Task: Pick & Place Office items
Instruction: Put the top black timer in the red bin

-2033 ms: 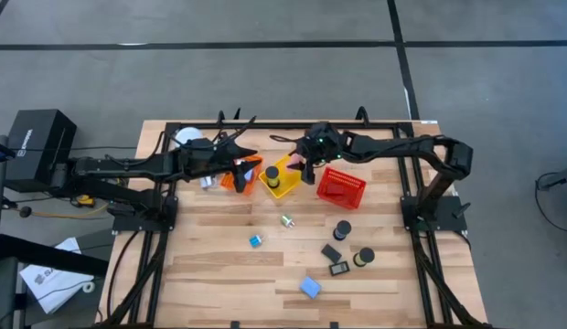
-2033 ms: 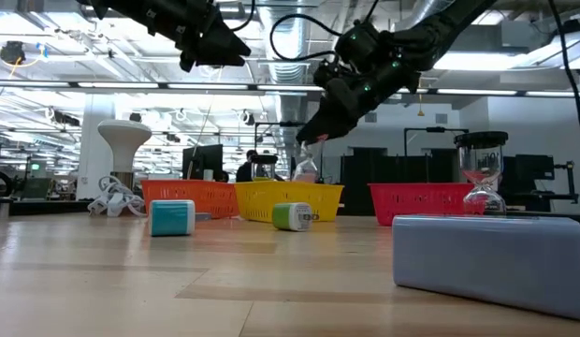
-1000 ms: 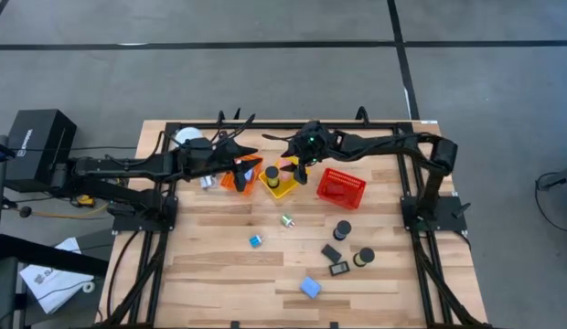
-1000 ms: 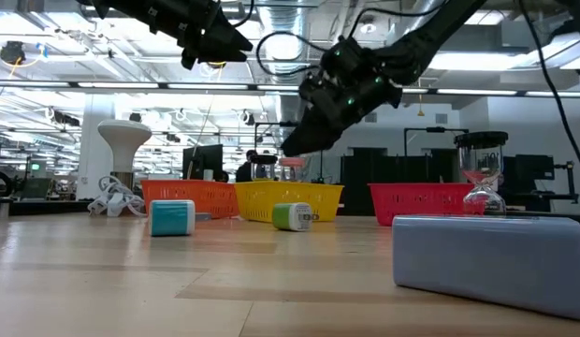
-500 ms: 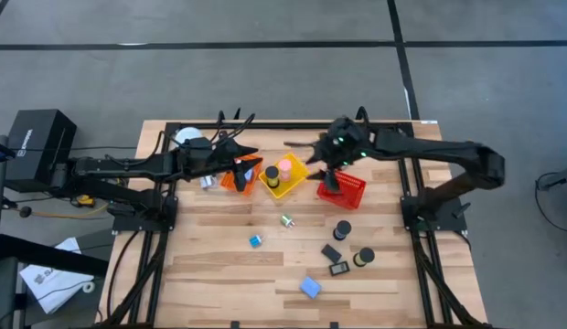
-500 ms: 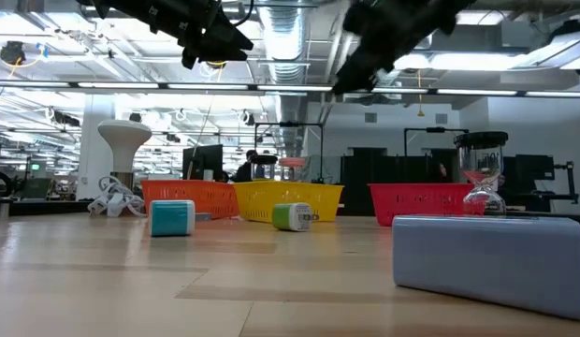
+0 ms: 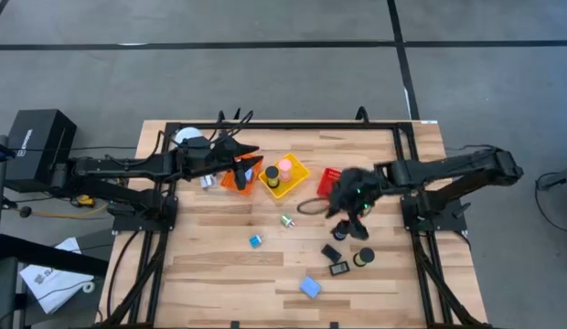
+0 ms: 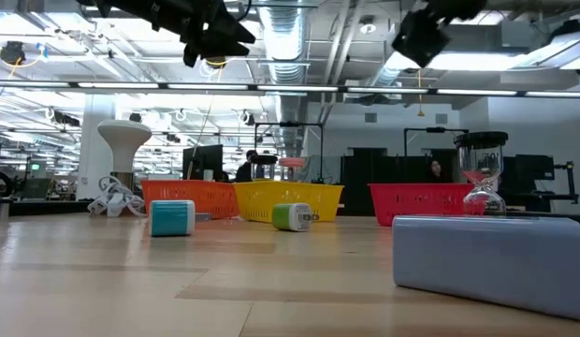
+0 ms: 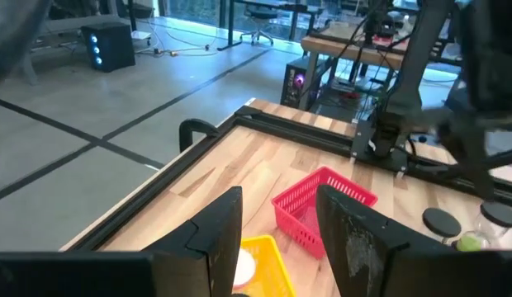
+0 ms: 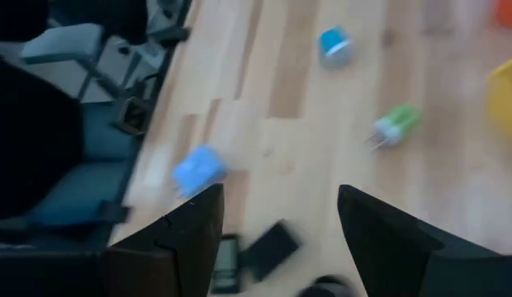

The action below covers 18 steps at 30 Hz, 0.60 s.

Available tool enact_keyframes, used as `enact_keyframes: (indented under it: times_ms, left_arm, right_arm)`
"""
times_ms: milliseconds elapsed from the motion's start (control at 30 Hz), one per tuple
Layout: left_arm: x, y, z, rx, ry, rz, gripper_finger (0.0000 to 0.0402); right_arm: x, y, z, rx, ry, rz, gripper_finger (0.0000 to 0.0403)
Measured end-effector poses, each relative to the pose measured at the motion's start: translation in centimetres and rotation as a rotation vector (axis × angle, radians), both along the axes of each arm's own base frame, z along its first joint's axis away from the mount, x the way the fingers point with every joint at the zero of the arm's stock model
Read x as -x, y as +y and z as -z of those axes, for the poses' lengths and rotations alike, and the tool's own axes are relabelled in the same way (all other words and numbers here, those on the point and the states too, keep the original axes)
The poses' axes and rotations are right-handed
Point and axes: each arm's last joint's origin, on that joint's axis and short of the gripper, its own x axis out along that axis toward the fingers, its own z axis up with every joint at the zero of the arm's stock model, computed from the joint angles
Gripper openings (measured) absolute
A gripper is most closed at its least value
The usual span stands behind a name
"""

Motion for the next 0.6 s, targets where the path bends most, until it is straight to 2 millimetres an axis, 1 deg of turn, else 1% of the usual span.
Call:
enact_keyframes:
  times_ms: [100,233,333,400,500,600]
  left_arm:
    - [0.0,0.0,-0.1,0.000,-0.008,0.000,0.0150]
    - [0.0,0.0,-0.1,-0.001,-0.015,0.000,0.0150]
    - [0.0,0.0,-0.1,0.014,-0.021,-0.003,0.0150]
    - [0.0,0.0,-0.1,0.043,-0.033,-0.009,0.0150]
    - [0.0,0.0,-0.1,0.061,-0.041,-0.013,0.0150]
    - [0.0,0.0,-0.1,0.061,-0.041,-0.012,0.0150]
  right_arm:
    - [0.2,1.8,0.2,-0.013,0.009,0.011,0.0228]
    - [0.6,3.7,0.2,0.038,-0.011,0.036,0.0228]
    - [0.7,4.7,0.1,0.053,-0.032,0.059,0.0228]
    - [0.4,5.3,0.2,0.043,-0.042,0.077,0.0228]
    - [0.5,6.0,0.4,0.033,-0.036,0.064,0.0228]
    - [0.3,6.8,1.1,0.049,-0.006,0.035,0.0228]
